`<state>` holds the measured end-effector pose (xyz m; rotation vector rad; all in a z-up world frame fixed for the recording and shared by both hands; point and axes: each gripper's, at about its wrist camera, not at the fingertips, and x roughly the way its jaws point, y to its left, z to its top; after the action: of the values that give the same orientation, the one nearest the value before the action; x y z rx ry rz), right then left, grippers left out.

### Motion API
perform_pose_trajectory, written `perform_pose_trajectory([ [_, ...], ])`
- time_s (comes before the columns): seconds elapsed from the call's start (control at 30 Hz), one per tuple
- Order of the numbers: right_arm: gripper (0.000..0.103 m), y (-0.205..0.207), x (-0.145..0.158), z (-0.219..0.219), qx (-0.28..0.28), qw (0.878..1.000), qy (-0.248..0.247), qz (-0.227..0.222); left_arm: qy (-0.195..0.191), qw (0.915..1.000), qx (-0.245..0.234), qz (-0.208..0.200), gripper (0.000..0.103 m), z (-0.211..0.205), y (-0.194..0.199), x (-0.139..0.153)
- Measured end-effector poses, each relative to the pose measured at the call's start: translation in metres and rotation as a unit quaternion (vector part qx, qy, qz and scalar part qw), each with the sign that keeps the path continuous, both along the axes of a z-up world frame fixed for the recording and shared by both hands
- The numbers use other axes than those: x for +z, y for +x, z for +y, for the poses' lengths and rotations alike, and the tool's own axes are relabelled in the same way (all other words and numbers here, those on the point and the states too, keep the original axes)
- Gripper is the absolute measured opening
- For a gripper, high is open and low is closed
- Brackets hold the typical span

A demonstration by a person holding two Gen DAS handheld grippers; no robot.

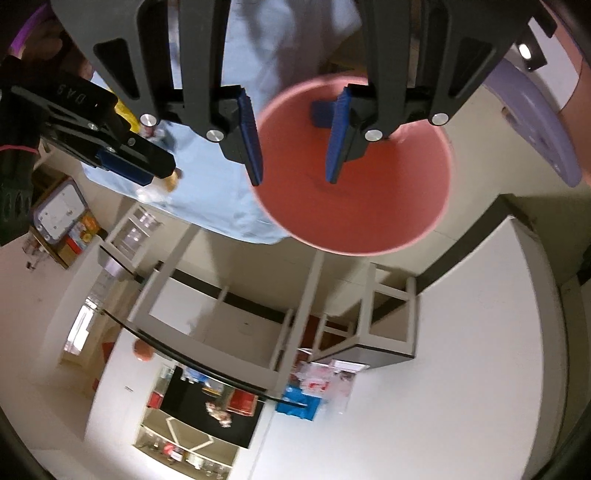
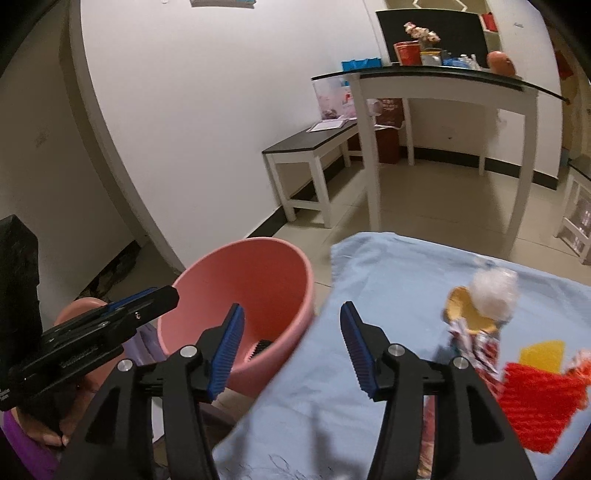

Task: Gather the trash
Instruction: 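Move both open grippers back to the trash pile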

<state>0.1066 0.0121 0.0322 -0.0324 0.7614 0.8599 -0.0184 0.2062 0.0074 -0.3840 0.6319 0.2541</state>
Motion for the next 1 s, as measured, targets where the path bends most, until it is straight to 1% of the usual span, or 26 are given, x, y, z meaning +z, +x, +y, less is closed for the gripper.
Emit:
perform_pose_trajectory([
  [0.1,0.054,-0.002,0.005,-0.023,-0.016,1.0,-0.001,-0.005,0.001,0.9995,-0.029,0.008,0.035,-0.021,0.009,-0.003],
  [0.23,0.055,-0.003,0.014,-0.057,-0.044,0.999,0.004,-0.014,-0.003,0.9983,-0.056,0.017,0.035,-0.043,0.017,-0.007],
  [0.47,0.056,-0.001,0.026,-0.13,-0.114,0.993,0.002,-0.043,0.005,0.9946,-0.1,0.025,0.035,-0.082,0.028,-0.013],
  [0.63,0.056,0.006,0.019,-0.17,-0.156,0.987,-0.005,-0.041,-0.007,0.9904,-0.133,0.037,0.035,-0.104,0.037,-0.021],
  [0.73,0.056,0.009,0.012,-0.189,-0.173,0.984,-0.009,-0.034,-0.003,0.9876,-0.151,0.044,0.035,-0.12,0.043,-0.026],
  [0.8,0.056,0.009,0.008,-0.198,-0.179,0.983,-0.009,-0.031,-0.005,0.9853,-0.163,0.051,0.035,-0.131,0.048,-0.029],
  [0.9,0.056,0.008,0.002,-0.207,-0.185,0.982,-0.015,-0.029,-0.02,0.9805,-0.188,0.053,0.035,-0.145,0.055,-0.032],
  [1.0,0.056,0.008,-0.004,-0.217,-0.189,0.981,-0.019,-0.023,-0.018,0.9756,-0.211,0.056,0.035,-0.162,0.062,-0.036],
])
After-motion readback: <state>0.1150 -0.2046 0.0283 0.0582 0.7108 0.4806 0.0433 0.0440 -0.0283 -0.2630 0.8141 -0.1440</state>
